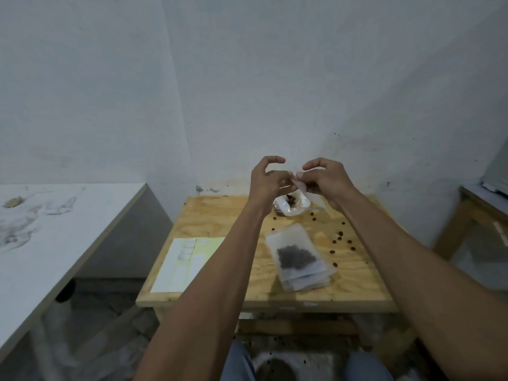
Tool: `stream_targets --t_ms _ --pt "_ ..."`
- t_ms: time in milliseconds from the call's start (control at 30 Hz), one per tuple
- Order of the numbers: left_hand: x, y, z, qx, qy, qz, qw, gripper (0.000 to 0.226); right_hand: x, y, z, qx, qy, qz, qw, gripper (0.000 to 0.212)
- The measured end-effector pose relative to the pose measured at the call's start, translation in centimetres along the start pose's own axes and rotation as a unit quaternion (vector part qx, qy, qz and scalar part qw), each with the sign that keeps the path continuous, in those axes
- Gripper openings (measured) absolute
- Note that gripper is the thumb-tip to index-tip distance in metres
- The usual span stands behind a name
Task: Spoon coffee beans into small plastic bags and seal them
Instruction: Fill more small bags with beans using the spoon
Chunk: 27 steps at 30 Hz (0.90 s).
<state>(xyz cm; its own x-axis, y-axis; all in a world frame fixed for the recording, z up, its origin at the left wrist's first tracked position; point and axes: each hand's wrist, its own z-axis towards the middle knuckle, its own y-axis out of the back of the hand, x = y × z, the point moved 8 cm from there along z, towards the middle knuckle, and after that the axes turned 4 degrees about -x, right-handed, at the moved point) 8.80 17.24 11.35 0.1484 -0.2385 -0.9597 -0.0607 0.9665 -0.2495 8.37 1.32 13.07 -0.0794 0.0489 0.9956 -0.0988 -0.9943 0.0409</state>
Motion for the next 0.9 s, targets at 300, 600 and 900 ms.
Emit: stream_targets --t_ms 300,600,900 --pt "-0.8 -0.3 0.7 -0.089 0.009 0.133 0.987 0.013 2.9 -1.4 -0.7 -0.07 0.222 -0.285 0.93 0.018" --pt "-1.2 -1.0 0.6 -0.079 -0.014 0.108 0.991 0.011 3.8 -2.0 0.3 -0.029 0.179 -0.344 0.921 0.027" --pt "-1.3 -1.5 0.6 -0.055 -0.105 0.242 0.963 0.026 2.3 -0.9 0.5 -0.069 0.17 -0.359 0.915 0.029"
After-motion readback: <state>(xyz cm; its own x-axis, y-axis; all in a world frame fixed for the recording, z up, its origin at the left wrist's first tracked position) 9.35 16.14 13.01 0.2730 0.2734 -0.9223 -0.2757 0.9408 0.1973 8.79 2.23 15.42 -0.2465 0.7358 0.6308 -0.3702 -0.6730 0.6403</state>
